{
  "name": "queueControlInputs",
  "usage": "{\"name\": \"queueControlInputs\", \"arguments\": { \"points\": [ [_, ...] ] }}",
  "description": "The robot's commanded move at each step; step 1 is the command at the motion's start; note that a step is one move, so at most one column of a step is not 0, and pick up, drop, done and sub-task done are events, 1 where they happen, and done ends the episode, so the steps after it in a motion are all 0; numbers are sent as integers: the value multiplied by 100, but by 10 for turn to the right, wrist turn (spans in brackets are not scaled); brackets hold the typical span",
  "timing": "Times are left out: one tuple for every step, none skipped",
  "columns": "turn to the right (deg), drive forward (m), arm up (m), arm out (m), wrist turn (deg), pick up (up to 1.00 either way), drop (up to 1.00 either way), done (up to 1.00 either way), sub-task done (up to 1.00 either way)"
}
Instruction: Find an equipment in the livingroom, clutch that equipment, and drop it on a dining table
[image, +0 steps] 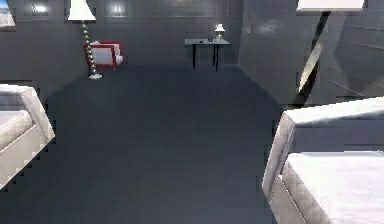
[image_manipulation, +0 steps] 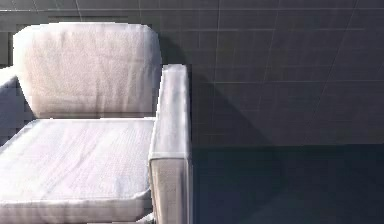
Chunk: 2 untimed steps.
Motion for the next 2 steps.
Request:
{"name": "queueControlInputs", "arguments": {
  "points": [
    [-270, 0, 0, 0, 0, 0, 0, 0, 0],
    [0, 35, 0, 0, 0, 0, 0, 0, 0]
  ]
}}
